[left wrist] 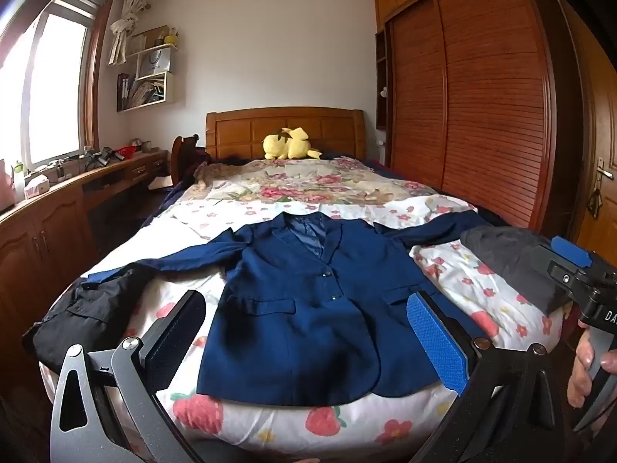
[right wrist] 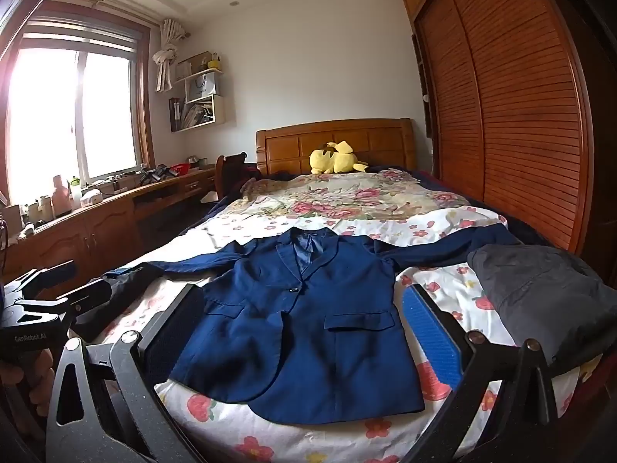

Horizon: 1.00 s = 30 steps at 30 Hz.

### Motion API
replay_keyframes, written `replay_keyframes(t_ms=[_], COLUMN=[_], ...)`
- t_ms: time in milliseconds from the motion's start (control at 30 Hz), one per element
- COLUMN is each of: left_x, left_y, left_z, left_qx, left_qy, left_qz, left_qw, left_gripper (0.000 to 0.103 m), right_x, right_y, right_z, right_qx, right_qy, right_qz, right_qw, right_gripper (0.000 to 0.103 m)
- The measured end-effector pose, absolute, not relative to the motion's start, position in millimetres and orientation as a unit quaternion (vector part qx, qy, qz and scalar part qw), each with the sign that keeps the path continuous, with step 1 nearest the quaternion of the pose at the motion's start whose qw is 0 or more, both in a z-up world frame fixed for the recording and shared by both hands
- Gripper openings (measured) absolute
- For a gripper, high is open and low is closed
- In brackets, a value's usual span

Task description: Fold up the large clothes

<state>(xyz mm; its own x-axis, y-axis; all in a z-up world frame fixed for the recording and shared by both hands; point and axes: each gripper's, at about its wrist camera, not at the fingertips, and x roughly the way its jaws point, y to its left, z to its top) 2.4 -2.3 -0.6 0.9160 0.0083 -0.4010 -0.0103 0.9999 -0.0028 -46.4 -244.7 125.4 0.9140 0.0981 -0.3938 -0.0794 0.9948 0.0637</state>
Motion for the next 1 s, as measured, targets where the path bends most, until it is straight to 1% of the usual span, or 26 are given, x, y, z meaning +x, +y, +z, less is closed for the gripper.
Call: replay_keyframes(t_ms=[67, 1000], left_x=[-3.0, 1.4], left_y=[-1.4, 3.6], left_z=[-1.6, 3.5], left_qx=[-0.01, -0.009], left_qy=[0.194, 0.189], left_qz=[0.005, 0.004], left_qw=[0.981, 0.982], left_gripper=[0.103, 0.103], right_x=[-46.4, -49.2], right_y=[-244.5, -247.5], right_z=[125.2, 128.5], right_qx=[0.022, 0.024], right_qy=[0.203, 0.202], right_qz=[0.045, 0.046], right_qw=[0.978, 0.978], right_gripper=[0.103, 0.103])
